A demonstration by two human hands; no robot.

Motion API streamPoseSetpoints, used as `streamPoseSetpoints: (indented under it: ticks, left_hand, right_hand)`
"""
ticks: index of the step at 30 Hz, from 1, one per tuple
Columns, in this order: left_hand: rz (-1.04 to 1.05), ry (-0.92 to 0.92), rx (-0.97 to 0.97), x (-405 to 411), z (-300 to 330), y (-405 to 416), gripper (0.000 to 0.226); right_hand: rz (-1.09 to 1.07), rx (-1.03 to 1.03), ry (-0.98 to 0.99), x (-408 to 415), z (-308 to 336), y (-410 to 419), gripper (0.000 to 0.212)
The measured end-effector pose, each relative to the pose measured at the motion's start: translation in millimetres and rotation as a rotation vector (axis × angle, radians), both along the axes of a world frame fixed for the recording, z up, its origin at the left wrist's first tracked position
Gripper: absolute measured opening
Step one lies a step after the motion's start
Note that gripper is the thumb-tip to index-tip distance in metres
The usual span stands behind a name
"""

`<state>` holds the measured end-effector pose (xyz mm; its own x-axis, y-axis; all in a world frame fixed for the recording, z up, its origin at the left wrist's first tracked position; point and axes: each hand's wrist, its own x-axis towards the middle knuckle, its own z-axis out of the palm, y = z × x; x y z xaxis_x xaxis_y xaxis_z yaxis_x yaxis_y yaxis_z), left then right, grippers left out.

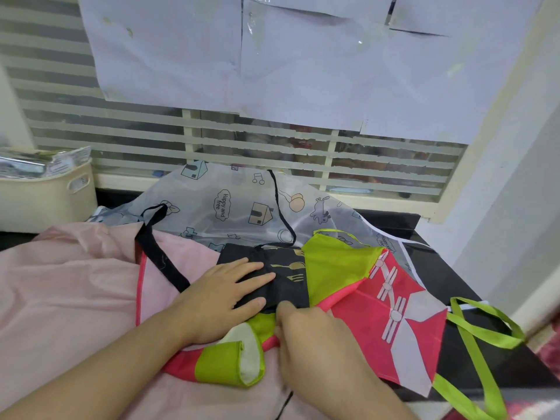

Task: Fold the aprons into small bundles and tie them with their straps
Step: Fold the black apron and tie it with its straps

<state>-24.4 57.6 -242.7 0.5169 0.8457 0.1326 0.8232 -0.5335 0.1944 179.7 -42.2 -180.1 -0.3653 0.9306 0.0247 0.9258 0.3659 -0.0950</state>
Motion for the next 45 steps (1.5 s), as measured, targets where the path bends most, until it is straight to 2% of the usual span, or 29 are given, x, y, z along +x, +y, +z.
streamPoseSetpoints:
  ticks: [3, 5, 6, 8, 9, 11, 12, 14, 16, 23, 28, 32, 37, 40, 42, 45]
  left_hand:
    - [-0.001, -0.006, 0.002, 1, 0, -1, 0.065]
    - [0.007, 0.008, 0.005, 0, 0, -1, 0.063]
    - [0.01, 0.013, 0.006, 0, 0, -1, 0.063]
    - [0.009, 0.015, -0.003, -1, 0, -1, 0.066]
    - [0.007, 0.013, -0.01, -1, 0, 0, 0.07]
    - [0.005, 0.0, -0.023, 0, 1, 0, 0.072]
    - [0.003, -0.009, -0.03, 0, 2, 0, 0.071]
    - [0.001, -0.026, -0.035, -1, 2, -1, 0.07]
    - [-0.003, -0.035, -0.043, -1, 2, -1, 0.07]
    - [-0.024, -0.069, -0.064, -3, 7, -2, 0.072]
    - [-0.038, -0.137, -0.099, -4, 10, -2, 0.08]
    - [0.001, -0.31, -0.096, -4, 11, -7, 0.077]
    - [0.113, -0.512, 0.051, -9, 12, -7, 0.03]
    - [0.231, -0.6, 0.036, -12, 12, -7, 0.033]
    - [0.238, -0.64, 0.02, -13, 12, -6, 0.031]
    - [0.257, -0.705, -0.014, -13, 14, -3, 0.018]
  right_hand:
    - [0.154, -0.067, -0.088, -13, -1, -4, 0.029]
    - [0.258, -0.131, -0.052, -16, 2, -7, 0.015]
    - [0.301, -0.137, 0.036, -13, 4, -9, 0.013]
    - [0.273, -0.102, 0.241, 0, 7, -7, 0.032]
    - [0.236, -0.057, 0.348, 8, 6, -1, 0.031]
    - [0.124, 0.104, 0.469, 30, -3, 23, 0.014]
    - [0.065, 0.148, 0.448, 39, -6, 36, 0.021]
    - [0.058, 0.107, 0.341, 48, -14, 53, 0.044]
    - [0.114, 0.037, 0.259, 50, -24, 62, 0.05]
    - [0.165, 0.232, 0.009, 40, -32, 65, 0.041]
    - [0.195, 0.354, -0.033, 34, -33, 69, 0.01]
    - [0.117, 0.35, 0.126, 32, -31, 78, 0.01]
    - [0.059, 0.314, 0.276, 34, -48, 83, 0.011]
    - [0.122, 0.165, 0.43, 46, -56, 89, 0.018]
    - [0.14, 0.117, 0.544, 50, -58, 93, 0.02]
    - [0.042, 0.059, 0.706, 46, -52, 99, 0.018]
